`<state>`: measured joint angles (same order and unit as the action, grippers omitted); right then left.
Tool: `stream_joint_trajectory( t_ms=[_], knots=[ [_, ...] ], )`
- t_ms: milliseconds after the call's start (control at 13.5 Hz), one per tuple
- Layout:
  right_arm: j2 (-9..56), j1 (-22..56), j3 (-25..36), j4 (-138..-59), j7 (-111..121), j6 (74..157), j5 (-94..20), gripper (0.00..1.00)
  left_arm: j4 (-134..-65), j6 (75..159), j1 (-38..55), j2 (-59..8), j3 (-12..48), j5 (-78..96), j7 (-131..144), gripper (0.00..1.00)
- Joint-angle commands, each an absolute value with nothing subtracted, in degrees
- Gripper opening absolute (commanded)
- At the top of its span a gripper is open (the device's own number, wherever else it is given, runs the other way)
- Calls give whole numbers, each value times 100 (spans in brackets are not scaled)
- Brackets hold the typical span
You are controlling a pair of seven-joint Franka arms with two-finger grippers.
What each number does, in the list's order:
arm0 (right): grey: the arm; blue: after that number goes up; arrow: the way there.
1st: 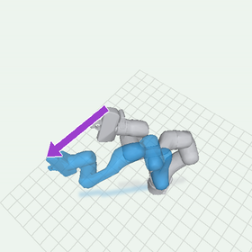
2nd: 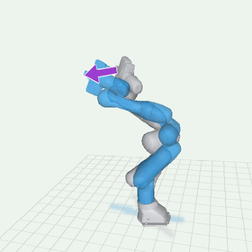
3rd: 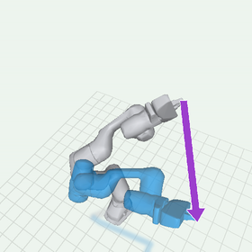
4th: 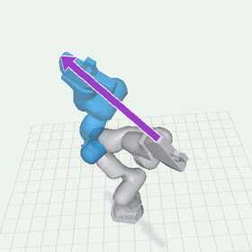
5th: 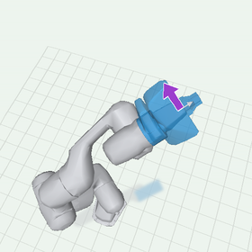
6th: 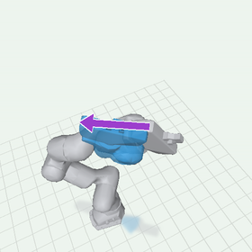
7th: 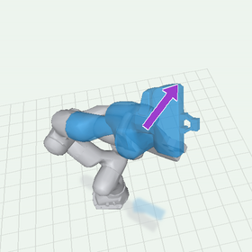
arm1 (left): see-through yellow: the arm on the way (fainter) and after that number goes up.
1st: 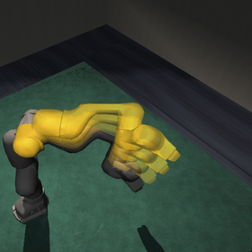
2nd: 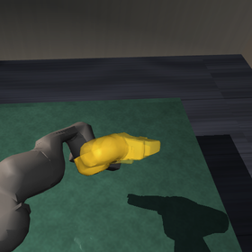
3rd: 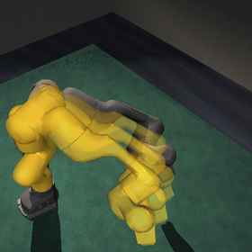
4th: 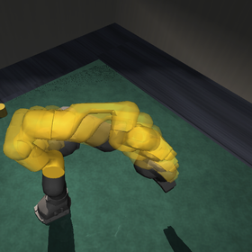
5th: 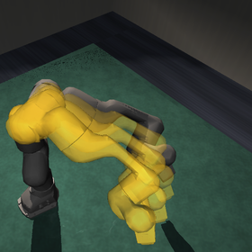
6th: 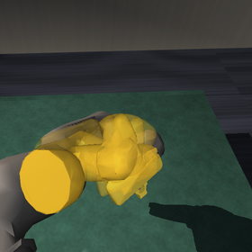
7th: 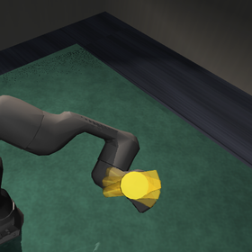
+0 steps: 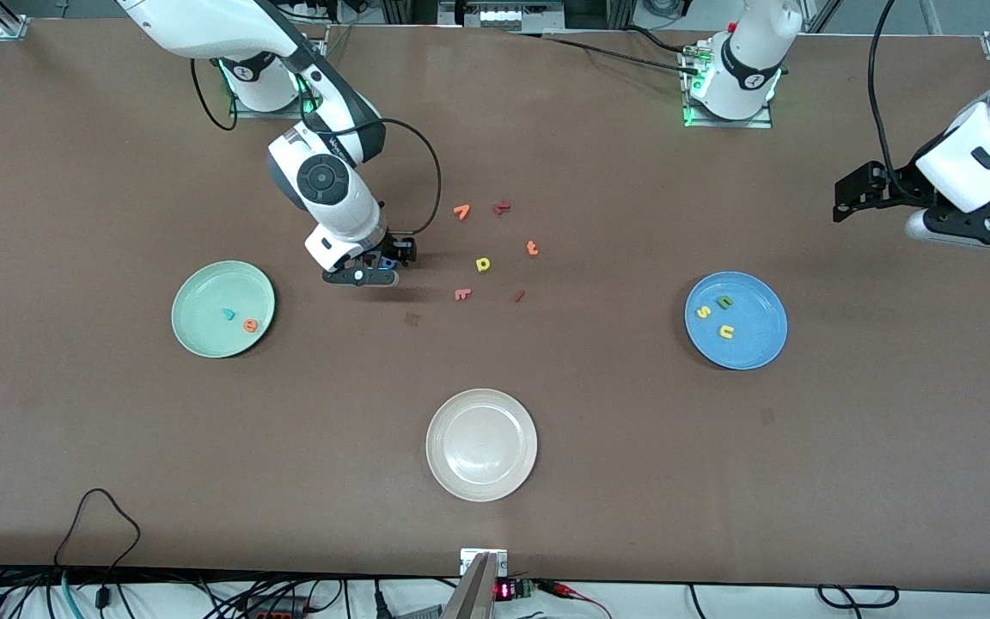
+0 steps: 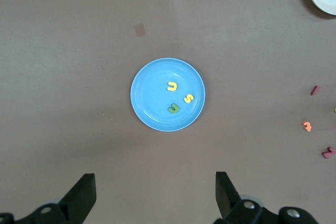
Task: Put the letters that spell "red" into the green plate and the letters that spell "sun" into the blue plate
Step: 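Grasp the blue letter among the scattered letters with the right gripper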
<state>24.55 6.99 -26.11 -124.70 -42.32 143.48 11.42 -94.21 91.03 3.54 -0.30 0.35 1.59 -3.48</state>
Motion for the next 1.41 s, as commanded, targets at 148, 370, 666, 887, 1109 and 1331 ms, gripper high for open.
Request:
stream_joint_trajectory(
  t_ms=[148, 370, 666, 887, 1109, 1331],
  knots=[
    [2628, 852, -2470, -12744, -4333, 14818, 1248, 76, -9387, 8991, 317, 44, 44, 237, -475, 100],
    [2672, 870, -2452, -12744, -4333, 14818, 1248, 76, -9404, 8983, 290, 35, 44, 237, -475, 100],
    [2716, 879, -2417, -12744, -4333, 14836, 1248, 75, -9396, 8508, 343, -17, 70, 308, -475, 100],
    [2751, 879, -2408, -12744, -4333, 14845, 1248, 75, -9396, 8631, 325, -88, 79, 316, -475, 100],
    [2751, 888, -2408, -12744, -4333, 14888, 1248, 67, -9413, 8788, 334, -97, 105, 316, -483, 100],
    [2751, 888, -2408, -12744, -4333, 14889, 1248, 52, -9404, 8815, 343, -88, 105, 290, -483, 100]
  ],
)
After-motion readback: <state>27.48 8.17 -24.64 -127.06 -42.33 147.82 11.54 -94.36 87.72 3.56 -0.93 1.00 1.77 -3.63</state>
